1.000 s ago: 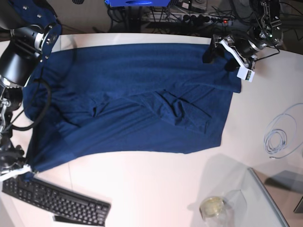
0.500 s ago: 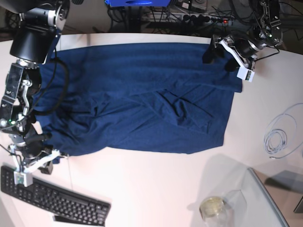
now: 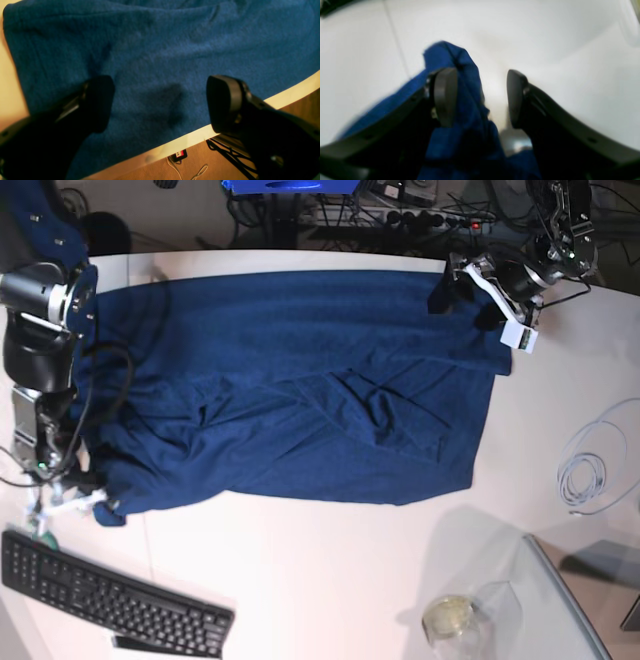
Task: Layout the t-shirt on the table in an organized manner, then fold the t-shirt properly
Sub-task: 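Pull the shirt hem with the right gripper toward the keyboard to straighten, then regrasp the bunched hem corner with the right gripper and tug it outward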
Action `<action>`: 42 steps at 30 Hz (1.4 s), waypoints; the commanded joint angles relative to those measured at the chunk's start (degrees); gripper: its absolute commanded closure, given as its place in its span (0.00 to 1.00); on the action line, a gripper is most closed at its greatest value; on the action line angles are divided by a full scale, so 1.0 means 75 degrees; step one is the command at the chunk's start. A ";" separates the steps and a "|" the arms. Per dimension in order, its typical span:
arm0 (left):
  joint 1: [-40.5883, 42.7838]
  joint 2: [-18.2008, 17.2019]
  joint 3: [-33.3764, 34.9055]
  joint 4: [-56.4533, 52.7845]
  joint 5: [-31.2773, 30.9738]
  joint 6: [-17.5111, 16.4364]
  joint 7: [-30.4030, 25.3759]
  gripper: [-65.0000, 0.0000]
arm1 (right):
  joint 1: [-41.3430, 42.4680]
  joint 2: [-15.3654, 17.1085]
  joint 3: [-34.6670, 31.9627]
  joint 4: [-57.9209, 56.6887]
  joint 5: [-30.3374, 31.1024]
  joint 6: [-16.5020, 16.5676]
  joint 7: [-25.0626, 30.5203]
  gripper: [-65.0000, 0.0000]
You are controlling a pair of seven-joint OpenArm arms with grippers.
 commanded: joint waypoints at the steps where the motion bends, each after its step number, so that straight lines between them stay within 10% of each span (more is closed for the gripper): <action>1: 0.0064 -0.0068 -0.0016 0.0026 0.0162 0.0066 0.0255 0.14 | 0.0365 0.0121 -0.0181 -0.0139 0.0036 -0.0023 0.0319 0.53; 10: 0.0029 -0.0068 -0.0016 0.0026 0.0162 0.0066 0.0255 0.14 | 0.0388 0.0085 -0.0568 -0.0561 0.0048 -0.0012 0.0823 0.58; 14: 0.0006 -0.0068 -0.0016 0.0026 0.0162 0.0066 0.0255 0.14 | 0.0412 0.0097 -0.0568 -0.0549 0.0048 -0.0012 0.0800 1.00; 33: -0.0018 -0.0068 -0.0016 0.0026 0.0162 0.0066 0.0267 0.14 | -0.1030 -0.0360 -0.0556 0.5792 0.0072 0.0000 -0.1521 1.00; 42: -0.0030 -0.0056 -0.0016 0.0026 0.0162 0.0066 0.0267 0.14 | -0.2401 -0.1462 -0.0509 0.6929 0.0083 0.0434 -0.2189 0.99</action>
